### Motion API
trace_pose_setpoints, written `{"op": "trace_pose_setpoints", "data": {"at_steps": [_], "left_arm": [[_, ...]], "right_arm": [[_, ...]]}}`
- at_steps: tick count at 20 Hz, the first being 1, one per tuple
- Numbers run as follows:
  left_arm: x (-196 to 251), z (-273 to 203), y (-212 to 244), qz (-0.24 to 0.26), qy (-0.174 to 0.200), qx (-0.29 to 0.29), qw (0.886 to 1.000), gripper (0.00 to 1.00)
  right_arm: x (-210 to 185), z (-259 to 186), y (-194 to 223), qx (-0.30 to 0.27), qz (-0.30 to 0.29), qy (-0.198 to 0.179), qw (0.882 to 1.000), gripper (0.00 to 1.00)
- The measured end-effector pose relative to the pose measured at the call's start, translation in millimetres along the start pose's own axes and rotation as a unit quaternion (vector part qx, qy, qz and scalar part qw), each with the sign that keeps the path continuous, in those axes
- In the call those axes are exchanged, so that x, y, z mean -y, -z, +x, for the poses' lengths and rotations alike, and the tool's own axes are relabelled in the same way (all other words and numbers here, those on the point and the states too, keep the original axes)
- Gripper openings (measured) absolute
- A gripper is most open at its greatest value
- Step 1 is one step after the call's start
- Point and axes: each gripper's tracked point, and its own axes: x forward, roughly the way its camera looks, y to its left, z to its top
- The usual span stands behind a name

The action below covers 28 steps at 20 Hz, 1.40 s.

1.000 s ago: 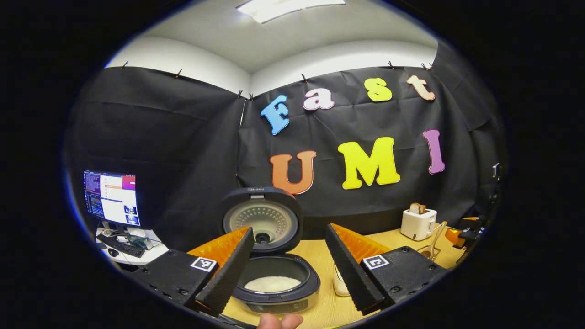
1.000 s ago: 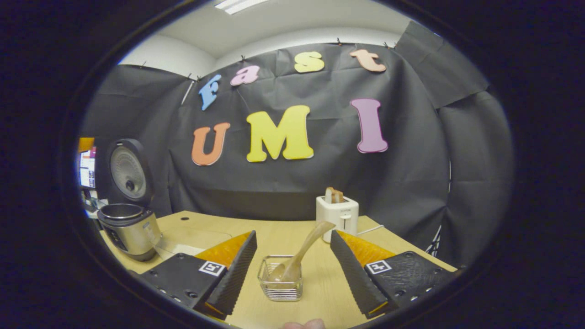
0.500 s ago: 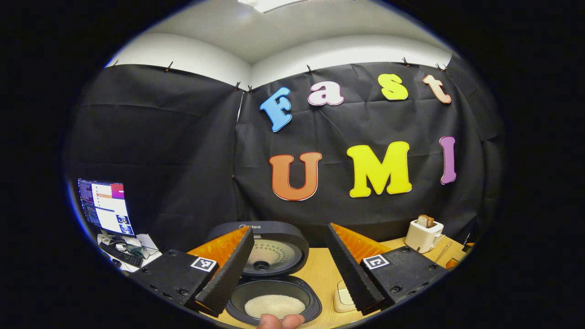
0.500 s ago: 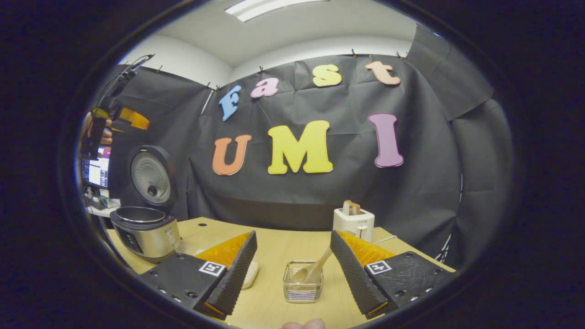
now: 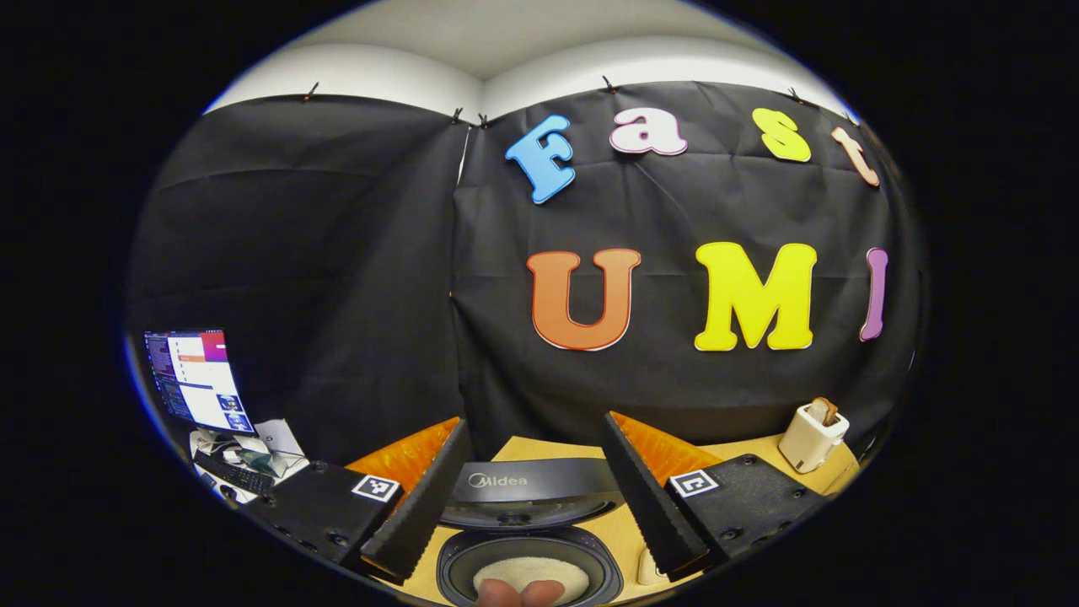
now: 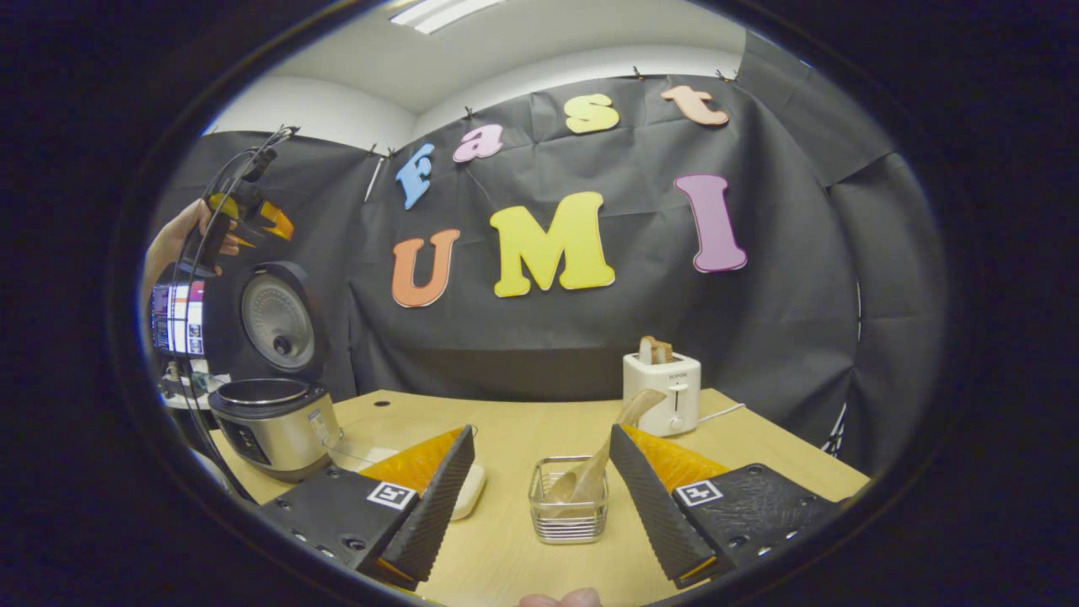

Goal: Close the left gripper, press the button to open the rice cooker; take a wooden spoon from the chopstick holder with the right hand, scoop a spoonful of rice and pour it into the rice cooker, then put the wooden spoon back into the chopstick holder.

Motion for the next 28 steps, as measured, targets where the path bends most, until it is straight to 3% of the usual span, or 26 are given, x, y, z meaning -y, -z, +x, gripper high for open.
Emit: {"op": "trace_pose_setpoints", "data": {"at_steps": [3, 5, 6, 11, 12, 13, 19, 20, 22, 23, 28], "left_arm": [[-13.7, 15.7, 10.7, 0.003, -0.017, -0.027, 0.999, 1.00], [-19.4, 22.3, 17.5, 0.004, -0.024, -0.040, 0.999, 1.00], [-18.9, 23.8, 18.8, 0.002, -0.023, -0.042, 0.999, 1.00], [-16.2, 14.4, 26.0, 0.004, -0.025, -0.052, 0.998, 1.00], [-16.0, 9.4, 28.9, 0.001, -0.026, -0.052, 0.998, 0.94], [-14.5, 5.0, 30.9, 0.000, -0.025, -0.052, 0.998, 1.00], [-7.6, -45.3, 66.0, 0.001, -0.016, -0.055, 0.998, 1.00], [-5.8, -53.5, 74.5, -0.001, -0.013, -0.057, 0.998, 1.00], [-1.6, -72.9, 94.8, -0.005, -0.007, -0.062, 0.998, 1.00], [-0.5, -79.7, 104.2, -0.006, -0.007, -0.060, 0.998, 1.00], [5.5, -107.5, 161.1, -0.009, -0.009, -0.063, 0.998, 1.00]], "right_arm": [[-3.1, -4.6, 2.0, -0.004, 0.000, -0.003, 1.000, 0.92], [-6.2, -6.1, 0.4, -0.003, -0.003, -0.005, 1.000, 0.96], [-7.5, -6.5, 0.6, -0.003, -0.004, -0.005, 1.000, 0.91], [-16.0, -11.6, 2.6, -0.006, -0.007, -0.017, 1.000, 0.95], [-16.7, -13.1, 0.7, -0.005, -0.008, -0.018, 1.000, 0.96], [-15.8, -14.4, -0.2, -0.003, -0.008, -0.018, 1.000, 0.96], [-20.2, -31.2, -9.2, 0.011, 0.000, -0.026, 1.000, 0.95], [-20.1, -33.3, -10.5, 0.012, 0.001, -0.026, 1.000, 0.91], [-17.0, -38.8, -14.6, 0.020, 0.007, -0.022, 1.000, 0.96], [-17.4, -41.1, -15.2, 0.023, 0.009, -0.024, 0.999, 0.92], [-12.7, -52.9, -8.2, 0.020, 0.015, -0.023, 0.999, 1.00]]}}
